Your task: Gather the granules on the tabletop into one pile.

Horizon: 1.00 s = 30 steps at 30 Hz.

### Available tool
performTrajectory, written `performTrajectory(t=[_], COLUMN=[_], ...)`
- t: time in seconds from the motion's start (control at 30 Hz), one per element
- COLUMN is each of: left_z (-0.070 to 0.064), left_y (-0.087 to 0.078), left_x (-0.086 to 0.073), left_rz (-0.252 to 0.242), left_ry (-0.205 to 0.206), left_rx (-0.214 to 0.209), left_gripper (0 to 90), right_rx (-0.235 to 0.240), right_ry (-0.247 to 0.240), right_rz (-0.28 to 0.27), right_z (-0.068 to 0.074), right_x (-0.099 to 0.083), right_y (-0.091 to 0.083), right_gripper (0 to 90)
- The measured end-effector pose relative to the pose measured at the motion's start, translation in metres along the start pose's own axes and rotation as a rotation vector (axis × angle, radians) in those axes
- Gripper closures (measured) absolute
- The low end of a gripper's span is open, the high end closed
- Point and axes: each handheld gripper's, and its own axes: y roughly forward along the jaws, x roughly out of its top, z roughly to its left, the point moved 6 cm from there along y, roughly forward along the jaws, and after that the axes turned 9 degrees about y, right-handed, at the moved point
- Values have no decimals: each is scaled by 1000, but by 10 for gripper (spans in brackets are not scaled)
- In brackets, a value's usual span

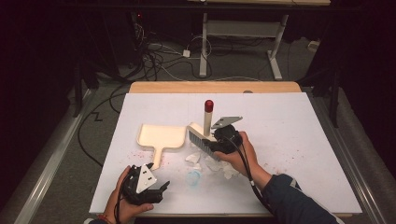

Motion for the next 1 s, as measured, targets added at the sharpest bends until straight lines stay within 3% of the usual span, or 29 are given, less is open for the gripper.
performTrajectory(t=[0.2, 0.53, 0.83, 1.0], left_z=[-2, -4, -3, -3], left_y=[1, 5, 5, 4], left_x=[1, 3, 3, 3], left_rz=[4, 15, 16, 15], left_ry=[5, 16, 17, 17], left_rx=[-6, -17, -15, -12], left_gripper=[188, 188, 188, 188], right_rx=[8, 42, 76, 93], right_ry=[-27, -42, -85, -80], right_rz=[37, 54, -84, -131], right_z=[-1, -7, 3, 12], right_x=[-11, -28, -18, -12], right_y=[-14, -42, -60, -64], right_gripper=[683, 682, 682, 683])
